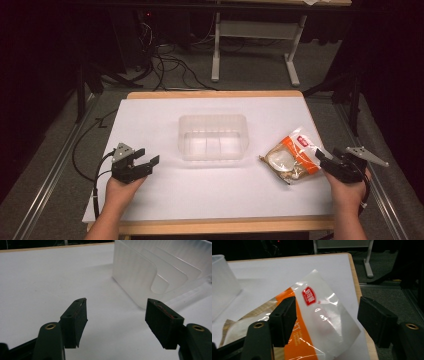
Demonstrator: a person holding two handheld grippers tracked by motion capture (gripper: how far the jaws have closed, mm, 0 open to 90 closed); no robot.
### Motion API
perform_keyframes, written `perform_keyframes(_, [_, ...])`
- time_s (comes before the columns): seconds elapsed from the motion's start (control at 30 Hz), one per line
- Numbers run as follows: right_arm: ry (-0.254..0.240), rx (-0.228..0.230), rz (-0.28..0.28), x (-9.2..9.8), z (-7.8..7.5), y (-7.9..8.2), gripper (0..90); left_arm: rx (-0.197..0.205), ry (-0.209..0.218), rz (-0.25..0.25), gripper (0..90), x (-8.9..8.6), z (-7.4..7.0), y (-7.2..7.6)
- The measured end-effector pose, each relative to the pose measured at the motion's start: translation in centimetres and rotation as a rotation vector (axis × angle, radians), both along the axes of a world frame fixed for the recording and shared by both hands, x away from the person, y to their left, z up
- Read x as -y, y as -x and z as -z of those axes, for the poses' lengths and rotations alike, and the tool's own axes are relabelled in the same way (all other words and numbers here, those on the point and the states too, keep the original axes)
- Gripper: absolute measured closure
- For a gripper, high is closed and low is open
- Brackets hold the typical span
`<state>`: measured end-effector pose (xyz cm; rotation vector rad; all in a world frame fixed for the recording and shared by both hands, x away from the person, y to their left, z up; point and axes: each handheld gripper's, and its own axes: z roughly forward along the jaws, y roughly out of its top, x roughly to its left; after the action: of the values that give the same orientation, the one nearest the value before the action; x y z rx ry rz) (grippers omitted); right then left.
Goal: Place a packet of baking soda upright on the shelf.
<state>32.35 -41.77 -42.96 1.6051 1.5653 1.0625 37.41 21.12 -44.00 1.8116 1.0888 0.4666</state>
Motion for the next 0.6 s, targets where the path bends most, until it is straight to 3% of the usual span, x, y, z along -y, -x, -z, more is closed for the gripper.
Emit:
perform_keyframes(0.13, [-0.049,-0.054,0.03,0.7,1.0,-0.7,22.0,-0.002,0.0,0.0,34.4,0.1,0.1,0.0])
perform_keyframes(0.3, [-0.092,-0.098,0.023,0.8,2.0,-1.2,20.4,-0.003,-0.005,0.0,34.4,0.1,0.1,0.0])
perform_keyframes(0.33, [-0.123,-0.119,0.008,0.8,2.5,-1.5,18.5,-0.004,-0.006,0.0,34.4,0.1,0.1,0.0])
perform_keyframes(0.47, [-0.153,-0.151,0.006,0.8,3.1,-1.7,19.3,-0.005,-0.008,-0.001,34.4,0.1,0.1,0.0])
perform_keyframes(0.53, [-0.198,-0.184,-0.026,0.8,3.8,-2.0,20.9,-0.005,-0.008,-0.001,34.5,0.1,0.1,0.1])
perform_keyframes(0.6, [-0.198,-0.185,-0.041,0.8,4.0,-2.1,22.1,-0.004,-0.009,-0.002,34.5,0.1,0.1,0.1])
